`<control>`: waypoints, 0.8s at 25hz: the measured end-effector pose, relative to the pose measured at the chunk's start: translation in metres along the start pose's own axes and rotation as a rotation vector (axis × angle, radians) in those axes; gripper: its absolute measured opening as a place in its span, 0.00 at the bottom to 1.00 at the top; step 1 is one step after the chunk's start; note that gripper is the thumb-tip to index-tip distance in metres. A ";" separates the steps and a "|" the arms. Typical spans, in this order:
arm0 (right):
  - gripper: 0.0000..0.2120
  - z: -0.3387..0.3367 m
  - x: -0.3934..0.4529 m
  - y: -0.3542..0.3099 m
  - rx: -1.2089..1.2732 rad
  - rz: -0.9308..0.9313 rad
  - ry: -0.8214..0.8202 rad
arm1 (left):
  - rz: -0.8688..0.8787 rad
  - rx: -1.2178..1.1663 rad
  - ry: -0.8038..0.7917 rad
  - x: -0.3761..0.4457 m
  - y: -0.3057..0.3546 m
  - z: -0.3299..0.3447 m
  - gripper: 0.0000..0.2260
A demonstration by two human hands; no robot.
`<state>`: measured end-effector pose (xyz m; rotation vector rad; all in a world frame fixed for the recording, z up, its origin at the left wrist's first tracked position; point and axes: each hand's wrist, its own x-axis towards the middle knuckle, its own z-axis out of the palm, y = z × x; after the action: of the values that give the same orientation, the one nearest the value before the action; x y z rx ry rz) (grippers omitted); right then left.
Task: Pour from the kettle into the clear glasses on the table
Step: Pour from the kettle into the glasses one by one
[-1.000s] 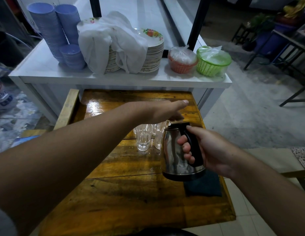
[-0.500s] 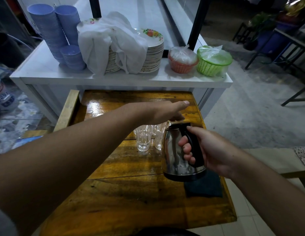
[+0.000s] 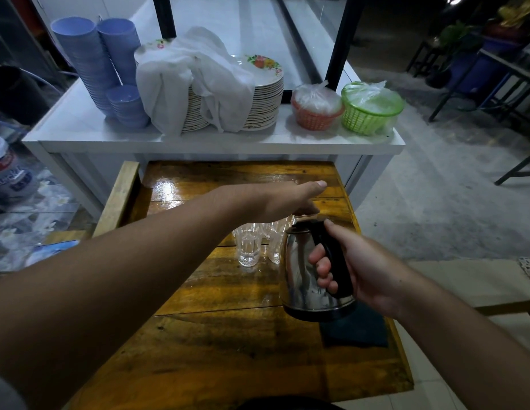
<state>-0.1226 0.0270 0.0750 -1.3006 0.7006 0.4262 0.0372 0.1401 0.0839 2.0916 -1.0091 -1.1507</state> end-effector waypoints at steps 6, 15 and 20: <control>0.31 -0.007 0.001 0.010 -0.051 -0.034 0.002 | -0.008 -0.006 0.021 -0.001 0.003 0.005 0.35; 0.36 -0.018 -0.001 0.042 -0.099 -0.127 0.063 | -0.021 -0.024 -0.031 -0.006 0.013 0.009 0.38; 0.37 -0.028 0.002 0.052 -0.124 -0.201 0.066 | -0.019 -0.076 -0.037 -0.006 0.027 0.006 0.38</control>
<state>-0.1614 0.0119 0.0335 -1.4926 0.5981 0.2680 0.0206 0.1293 0.1042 2.0318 -0.9495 -1.2217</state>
